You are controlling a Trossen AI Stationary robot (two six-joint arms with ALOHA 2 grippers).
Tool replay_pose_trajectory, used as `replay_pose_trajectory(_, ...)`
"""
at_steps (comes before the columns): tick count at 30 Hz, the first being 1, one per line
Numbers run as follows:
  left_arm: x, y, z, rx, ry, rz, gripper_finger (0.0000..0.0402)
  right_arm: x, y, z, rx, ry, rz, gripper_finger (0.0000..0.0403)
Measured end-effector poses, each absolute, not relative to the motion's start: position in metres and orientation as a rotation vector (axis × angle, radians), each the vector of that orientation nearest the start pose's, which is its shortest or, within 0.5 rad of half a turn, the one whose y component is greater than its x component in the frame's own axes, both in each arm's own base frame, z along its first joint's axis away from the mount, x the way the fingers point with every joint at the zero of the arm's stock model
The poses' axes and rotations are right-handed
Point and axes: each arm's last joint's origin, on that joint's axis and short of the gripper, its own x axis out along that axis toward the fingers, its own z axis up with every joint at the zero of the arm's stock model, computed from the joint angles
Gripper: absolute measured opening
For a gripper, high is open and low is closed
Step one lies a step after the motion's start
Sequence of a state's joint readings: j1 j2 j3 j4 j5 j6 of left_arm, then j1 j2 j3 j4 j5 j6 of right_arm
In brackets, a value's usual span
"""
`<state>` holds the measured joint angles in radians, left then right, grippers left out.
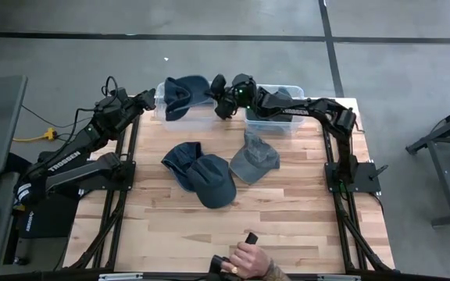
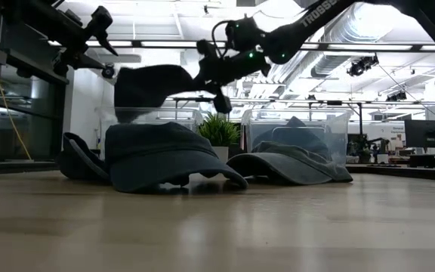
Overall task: Pick & Place hat
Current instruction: Put the right blue cap into the left transparent bin
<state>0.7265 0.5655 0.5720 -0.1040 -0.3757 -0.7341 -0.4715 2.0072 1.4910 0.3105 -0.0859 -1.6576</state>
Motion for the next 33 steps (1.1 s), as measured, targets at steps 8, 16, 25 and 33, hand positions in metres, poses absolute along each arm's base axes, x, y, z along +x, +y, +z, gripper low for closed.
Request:
replay_pose_trajectory(8, 0.095, 0.098, 0.297, -0.671, -0.306, 1.088, 0.0227, 0.421, -0.213, 0.25, -1.515, 0.469, -0.172, 0.0034)
replay_pose_trajectory(16, 0.095, 0.098, 0.297, -0.671, -0.304, 1.088, 0.0227, 0.421, -0.213, 0.25, -1.487, 0.465, -0.179, 0.007)
replay_pose_trajectory(25, 0.095, 0.098, 0.297, -0.671, -0.304, 1.088, 0.0227, 0.418, -0.218, 0.251, -1.441, 0.486, -0.217, 0.0098)
replay_pose_trajectory(33, 0.095, 0.098, 0.297, -0.671, -0.304, 1.088, 0.0227, 0.413, -0.226, 0.249, -1.367, 0.504, -0.238, 0.0155)
